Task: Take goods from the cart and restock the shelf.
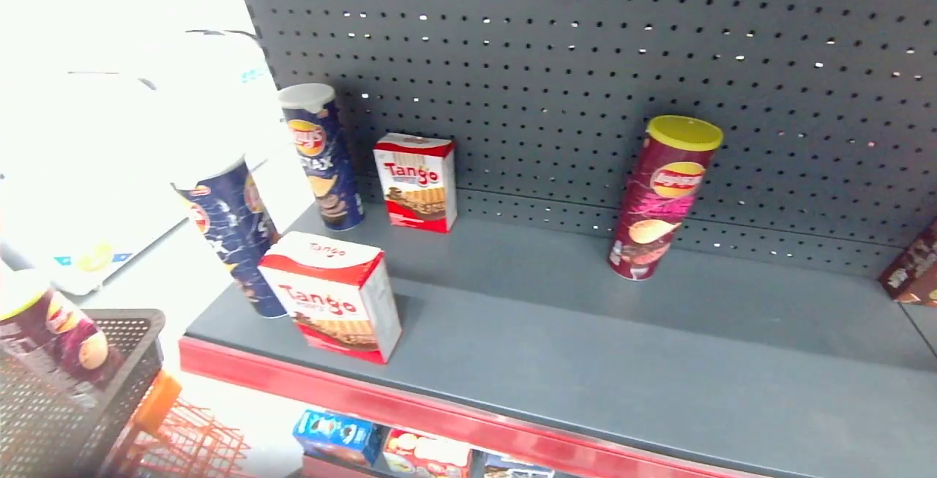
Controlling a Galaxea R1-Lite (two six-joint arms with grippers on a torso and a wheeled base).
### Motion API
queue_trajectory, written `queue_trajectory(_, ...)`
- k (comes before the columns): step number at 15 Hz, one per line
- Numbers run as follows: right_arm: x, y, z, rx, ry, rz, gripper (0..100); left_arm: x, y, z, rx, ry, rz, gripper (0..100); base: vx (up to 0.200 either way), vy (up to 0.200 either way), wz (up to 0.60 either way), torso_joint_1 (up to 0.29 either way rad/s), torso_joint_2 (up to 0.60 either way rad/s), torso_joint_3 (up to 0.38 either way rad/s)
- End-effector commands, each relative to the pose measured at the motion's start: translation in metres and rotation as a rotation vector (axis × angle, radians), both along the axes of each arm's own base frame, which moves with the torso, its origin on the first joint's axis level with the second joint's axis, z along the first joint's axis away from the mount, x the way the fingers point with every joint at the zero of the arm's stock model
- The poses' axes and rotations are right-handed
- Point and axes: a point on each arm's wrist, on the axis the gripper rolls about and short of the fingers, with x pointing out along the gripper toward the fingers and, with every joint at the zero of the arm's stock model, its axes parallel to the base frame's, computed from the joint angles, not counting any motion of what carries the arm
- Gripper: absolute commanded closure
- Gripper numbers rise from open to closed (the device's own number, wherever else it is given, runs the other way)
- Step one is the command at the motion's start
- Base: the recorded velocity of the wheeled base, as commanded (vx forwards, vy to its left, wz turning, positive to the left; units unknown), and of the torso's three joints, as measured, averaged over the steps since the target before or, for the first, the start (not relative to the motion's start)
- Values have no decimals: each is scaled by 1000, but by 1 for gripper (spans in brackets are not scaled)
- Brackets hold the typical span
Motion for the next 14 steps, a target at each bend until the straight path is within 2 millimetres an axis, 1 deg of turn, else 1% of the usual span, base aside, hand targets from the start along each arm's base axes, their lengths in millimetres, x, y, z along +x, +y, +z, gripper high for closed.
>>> queue_trajectory(1, 0, 0, 0, 0, 0, 1, 0, 0, 0, 0, -1, 1, 1, 0, 0, 0, 600, -2, 2, 2)
queue_trajectory(5, 0, 0, 0, 4, 0, -1, 0, 0, 0, 0, 0, 1, 0, 0, 0, 0, 600, 0, 1, 2)
queue_trajectory(14, 0, 0, 0, 1, -2, 1, 0, 0, 0, 0, 2, 1, 0, 0, 0, 0, 0, 0, 0, 0)
